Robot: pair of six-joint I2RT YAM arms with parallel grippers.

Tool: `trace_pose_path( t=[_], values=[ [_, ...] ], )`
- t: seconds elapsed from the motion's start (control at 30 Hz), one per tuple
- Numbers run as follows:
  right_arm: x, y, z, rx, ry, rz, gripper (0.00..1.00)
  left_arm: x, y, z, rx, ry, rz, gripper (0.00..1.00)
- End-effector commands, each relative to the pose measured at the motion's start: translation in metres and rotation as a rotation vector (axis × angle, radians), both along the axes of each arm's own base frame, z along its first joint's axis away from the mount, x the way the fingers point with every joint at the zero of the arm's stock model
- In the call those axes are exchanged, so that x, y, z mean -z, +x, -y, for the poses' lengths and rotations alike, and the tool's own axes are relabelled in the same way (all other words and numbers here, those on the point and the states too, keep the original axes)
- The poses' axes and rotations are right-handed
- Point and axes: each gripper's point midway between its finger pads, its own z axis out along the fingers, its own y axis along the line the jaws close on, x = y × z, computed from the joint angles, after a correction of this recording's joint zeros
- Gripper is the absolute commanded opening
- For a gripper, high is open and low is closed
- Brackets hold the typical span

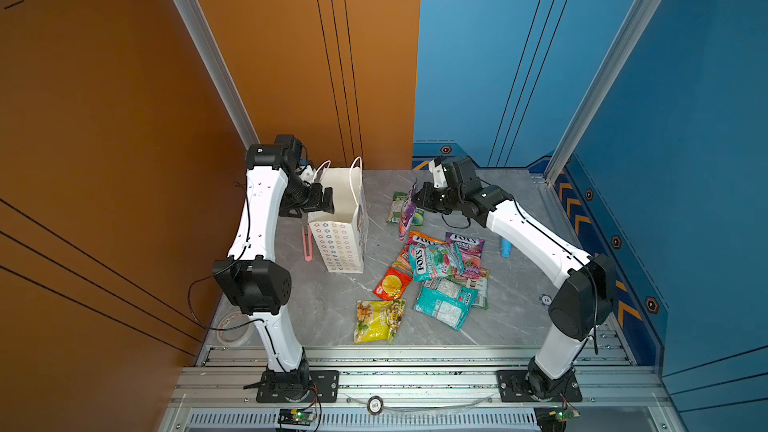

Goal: Place the snacks into the paper bag

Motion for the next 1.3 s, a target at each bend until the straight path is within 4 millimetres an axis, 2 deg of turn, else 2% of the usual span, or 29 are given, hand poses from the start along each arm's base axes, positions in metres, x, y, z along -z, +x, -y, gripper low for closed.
trace_pose_path(
  t=[0.0, 0.33, 0.47, 0.57, 0.63, 0.7, 0.77, 0.83, 0.9, 0.93, 0.97, 1.1, 1.13, 1.27],
  values=[
    [-0.041, -0.002, 0.011, 0.022, 0.037, 0.095, 0.00, -0.024, -0.008, 0.001, 0.001, 0.001, 0.064, 0.98],
    [-0.042, -0.002, 0.020, 0.044, 0.023, 0.101, 0.00, -0.073, -0.011, -0.005, -0.035, 0.010, 0.268, 0.98],
    [-0.047, -0.003, 0.024, 0.047, -0.002, 0.119, 0.00, -0.106, -0.016, -0.006, -0.032, 0.016, 0.405, 0.98],
    [-0.055, -0.003, 0.025, 0.043, -0.006, 0.135, 0.00, -0.133, -0.018, -0.014, -0.067, 0.058, 0.551, 0.98],
    [-0.058, -0.002, 0.026, 0.043, -0.008, 0.143, 0.00, -0.153, -0.018, -0.016, -0.075, 0.062, 0.691, 0.98],
    [-0.061, -0.002, 0.026, 0.042, -0.005, 0.148, 0.00, -0.172, -0.024, -0.007, -0.061, 0.002, 0.844, 0.98],
    [-0.062, -0.001, 0.024, 0.038, -0.006, 0.151, 0.00, -0.174, -0.031, 0.004, -0.034, -0.091, 0.967, 0.98],
    [-0.067, -0.001, 0.023, 0.030, -0.008, 0.158, 0.00, -0.181, -0.037, 0.006, -0.030, -0.118, 1.046, 0.98],
    [-0.075, -0.002, 0.021, 0.023, -0.017, 0.177, 0.00, -0.183, -0.043, -0.004, -0.066, -0.080, 1.026, 0.99],
    [-0.074, -0.003, 0.021, 0.020, -0.029, 0.179, 0.00, -0.182, -0.045, -0.009, -0.082, -0.054, 1.002, 0.94],
    [-0.089, -0.004, 0.019, 0.017, -0.023, 0.211, 0.00, -0.179, -0.047, -0.016, -0.096, -0.029, 0.971, 0.88],
    [-0.109, -0.002, 0.014, 0.009, -0.012, 0.248, 0.00, -0.154, -0.047, -0.038, -0.189, -0.022, 0.803, 0.87],
    [-0.113, -0.002, 0.010, 0.004, -0.010, 0.260, 0.00, -0.144, -0.045, -0.040, -0.199, -0.038, 0.745, 0.82],
    [-0.137, 0.001, -0.001, -0.002, 0.008, 0.316, 0.00, -0.118, -0.039, -0.030, -0.155, -0.127, 0.628, 0.75]
  ],
)
